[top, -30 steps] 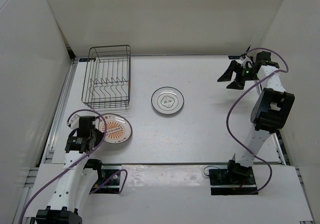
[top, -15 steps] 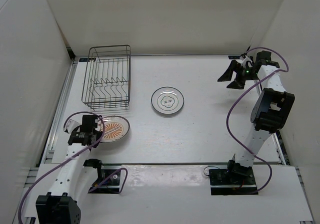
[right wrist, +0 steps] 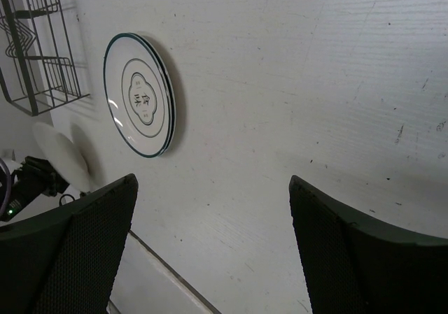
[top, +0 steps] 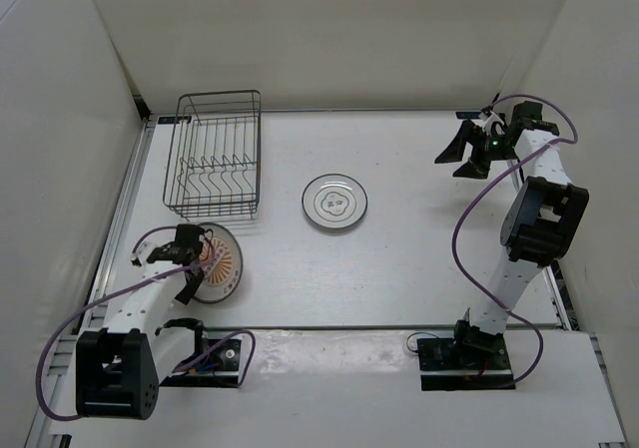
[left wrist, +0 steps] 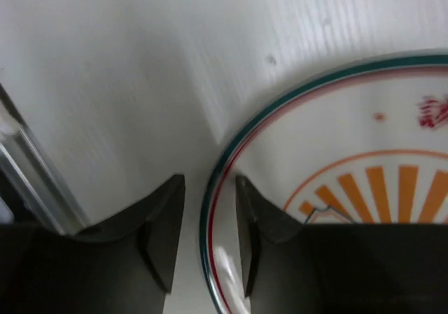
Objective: Unload the plates from the dish rack
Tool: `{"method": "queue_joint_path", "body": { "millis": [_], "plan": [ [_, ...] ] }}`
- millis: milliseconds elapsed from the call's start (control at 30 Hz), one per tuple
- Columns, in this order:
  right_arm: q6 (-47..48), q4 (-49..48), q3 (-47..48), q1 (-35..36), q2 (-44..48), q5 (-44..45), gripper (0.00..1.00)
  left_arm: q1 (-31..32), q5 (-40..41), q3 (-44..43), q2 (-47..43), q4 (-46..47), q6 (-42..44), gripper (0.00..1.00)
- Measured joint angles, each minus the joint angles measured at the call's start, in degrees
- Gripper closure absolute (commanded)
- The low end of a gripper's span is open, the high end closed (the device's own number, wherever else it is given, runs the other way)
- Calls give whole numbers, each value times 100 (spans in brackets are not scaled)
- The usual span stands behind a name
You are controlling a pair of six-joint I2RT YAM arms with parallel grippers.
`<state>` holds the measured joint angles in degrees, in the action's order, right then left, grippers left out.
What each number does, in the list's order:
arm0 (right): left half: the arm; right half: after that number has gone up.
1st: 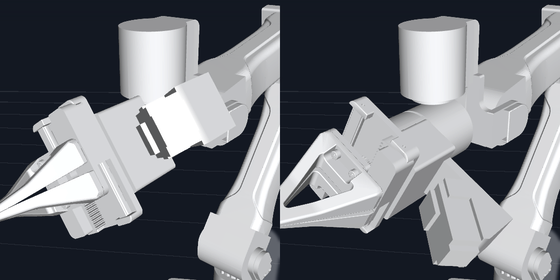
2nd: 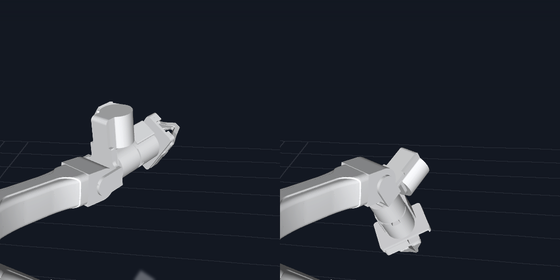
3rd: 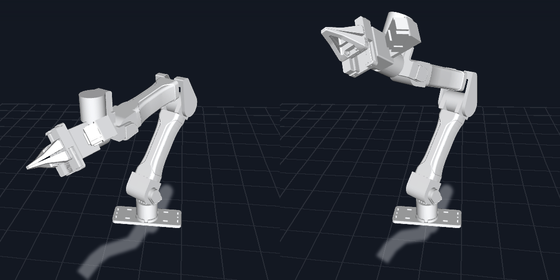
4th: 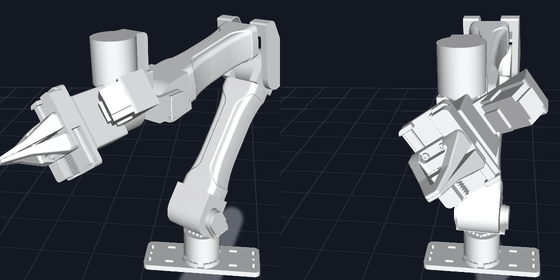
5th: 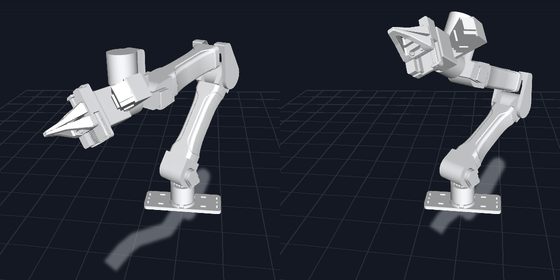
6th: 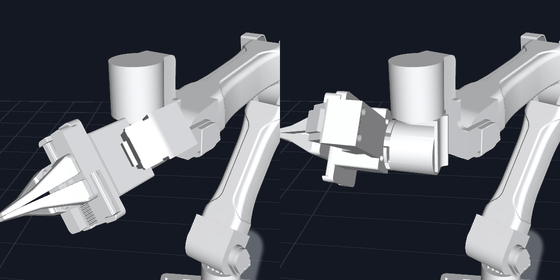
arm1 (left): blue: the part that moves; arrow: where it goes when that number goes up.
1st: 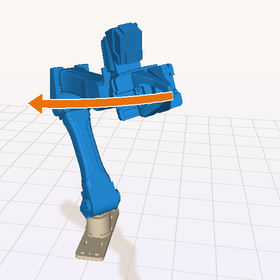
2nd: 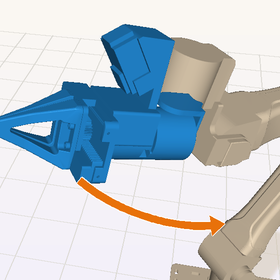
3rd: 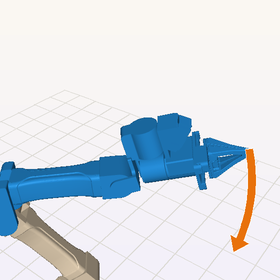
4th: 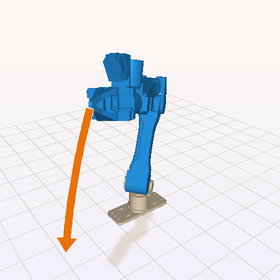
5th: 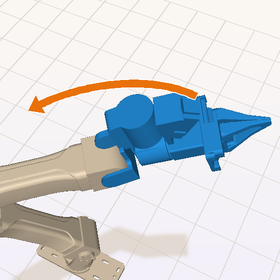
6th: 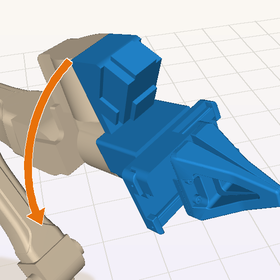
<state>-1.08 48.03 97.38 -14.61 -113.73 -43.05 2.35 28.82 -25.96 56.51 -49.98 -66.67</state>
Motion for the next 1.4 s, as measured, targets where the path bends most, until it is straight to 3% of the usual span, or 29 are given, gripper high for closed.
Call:
{"method": "queue_joint_path", "body": {
  "millis": [600, 1400],
  "plan": [
    [2, 26, 2, 0, -2, 2, 10, 0, 138, -385, 730, -745, 269, 54],
    [2, -17, 0, 0, -2, 118, 10, 26, 57, -997, 675, -927, 627, 53]
  ]
}}
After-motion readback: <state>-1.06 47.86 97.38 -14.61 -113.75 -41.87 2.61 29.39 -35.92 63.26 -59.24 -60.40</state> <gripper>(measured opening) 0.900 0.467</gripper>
